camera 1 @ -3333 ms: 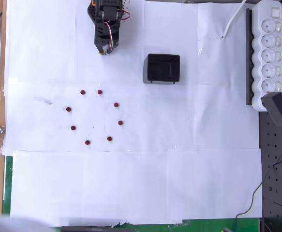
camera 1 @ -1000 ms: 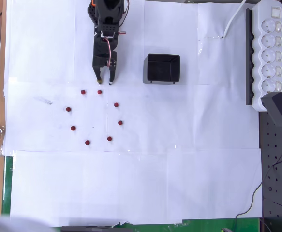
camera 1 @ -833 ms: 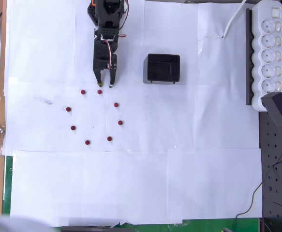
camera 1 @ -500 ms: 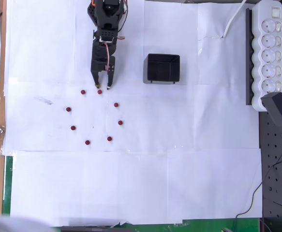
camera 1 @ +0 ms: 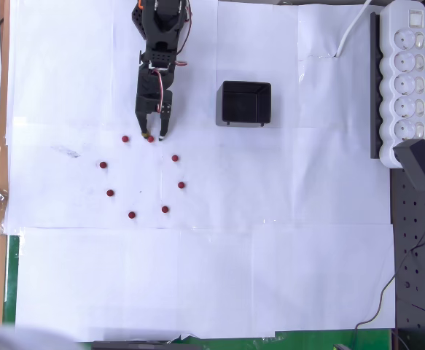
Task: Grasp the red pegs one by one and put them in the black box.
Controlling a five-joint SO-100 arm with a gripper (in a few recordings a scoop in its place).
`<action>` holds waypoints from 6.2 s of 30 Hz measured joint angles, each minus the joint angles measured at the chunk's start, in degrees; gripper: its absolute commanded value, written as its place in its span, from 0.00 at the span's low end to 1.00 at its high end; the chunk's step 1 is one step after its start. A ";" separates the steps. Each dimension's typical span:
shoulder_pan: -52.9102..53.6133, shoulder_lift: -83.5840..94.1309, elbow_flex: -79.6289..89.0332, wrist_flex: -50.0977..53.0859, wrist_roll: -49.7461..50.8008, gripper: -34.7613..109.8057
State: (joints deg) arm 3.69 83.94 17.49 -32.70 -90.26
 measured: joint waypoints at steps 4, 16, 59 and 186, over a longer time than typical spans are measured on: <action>0.00 0.53 0.35 0.00 0.00 0.28; 0.00 0.70 0.35 -0.09 -0.35 0.24; -50.10 6.77 74.97 103.27 -39.29 0.26; 12.39 2.55 5.89 3.25 -0.26 0.24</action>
State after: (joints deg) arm 16.08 86.48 23.38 -29.44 -90.53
